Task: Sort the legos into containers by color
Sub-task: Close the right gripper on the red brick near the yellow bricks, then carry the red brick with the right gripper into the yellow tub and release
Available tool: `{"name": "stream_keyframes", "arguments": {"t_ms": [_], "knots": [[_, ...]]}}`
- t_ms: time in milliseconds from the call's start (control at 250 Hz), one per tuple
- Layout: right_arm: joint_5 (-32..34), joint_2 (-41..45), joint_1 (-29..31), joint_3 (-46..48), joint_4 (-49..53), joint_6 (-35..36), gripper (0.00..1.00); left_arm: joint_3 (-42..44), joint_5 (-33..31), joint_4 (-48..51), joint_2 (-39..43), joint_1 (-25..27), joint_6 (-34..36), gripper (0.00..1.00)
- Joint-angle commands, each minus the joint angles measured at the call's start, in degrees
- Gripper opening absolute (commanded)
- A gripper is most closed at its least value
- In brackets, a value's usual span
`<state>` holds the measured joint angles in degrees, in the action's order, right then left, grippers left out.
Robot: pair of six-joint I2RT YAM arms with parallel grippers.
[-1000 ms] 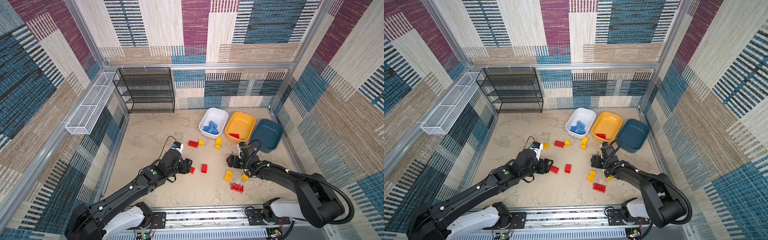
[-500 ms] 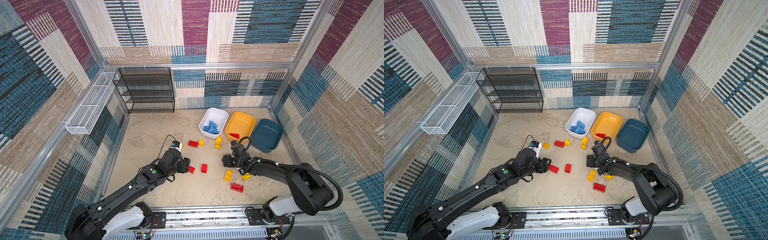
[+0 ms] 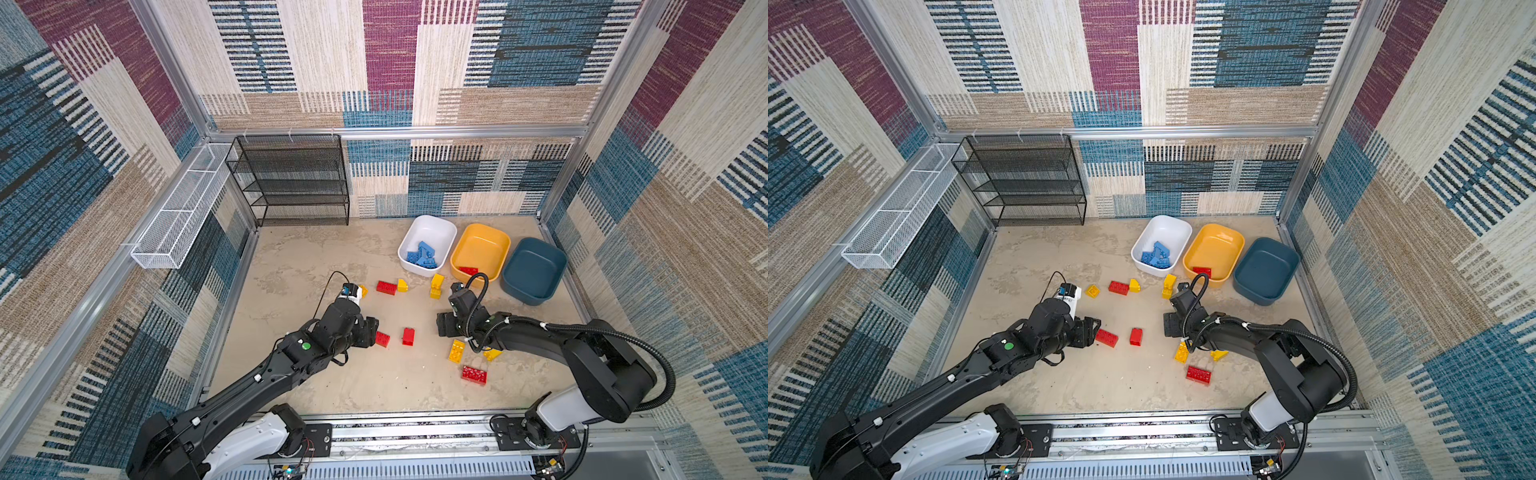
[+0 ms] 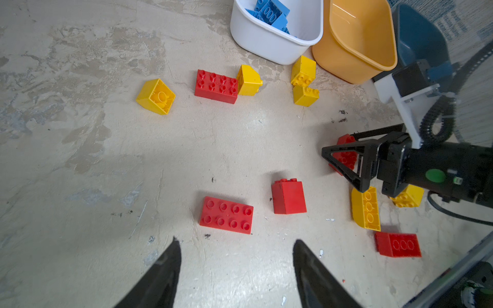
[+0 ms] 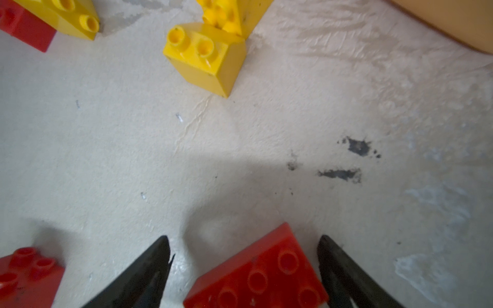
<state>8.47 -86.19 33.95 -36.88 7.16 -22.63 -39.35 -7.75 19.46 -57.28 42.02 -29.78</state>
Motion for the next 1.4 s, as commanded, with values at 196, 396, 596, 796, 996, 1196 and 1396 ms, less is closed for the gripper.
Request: {"name": "stream_keyframes", "arguments": {"t_ms": [196, 396, 596, 796, 996, 1196, 1396], "knots": [[-1.8, 2.9, 0.1, 1.3, 8.0, -2.0, 0.95, 0.7, 0.2, -0.7, 0.2, 0.0, 1.5, 0.67], [-7.4, 4.9, 0.1, 2.7, 5.5, -4.0, 0.87, 0.8, 0.6, -1.4, -0.2, 0.0, 1.4, 0.67], [-9.1, 0.7, 0.1, -0.8, 3.7, -3.8, 0.81, 0.2, 1.1, -0.9, -0.2, 0.0, 1.3, 0.67], [-8.4, -4.0, 0.1, -3.3, 3.6, -3.2, 0.68, 1.2, 0.4, 0.3, 2.6, 0.0, 0.9, 0.68], [-4.7, -4.4, 0.5, -3.8, 5.3, -2.8, 0.43, 3.2, -0.2, 0.6, 4.8, 0.0, 0.1, 0.68], [-3.2, -3.9, 0.6, -5.2, 6.5, -2.7, 0.30, 3.6, -0.5, 1.1, 5.7, 0.0, -0.3, 0.67], [-2.6, -1.3, -0.2, -11.6, 9.7, -1.3, 0.30, 3.8, -0.1, 3.1, 6.5, 0.0, -0.6, 0.67]]}}
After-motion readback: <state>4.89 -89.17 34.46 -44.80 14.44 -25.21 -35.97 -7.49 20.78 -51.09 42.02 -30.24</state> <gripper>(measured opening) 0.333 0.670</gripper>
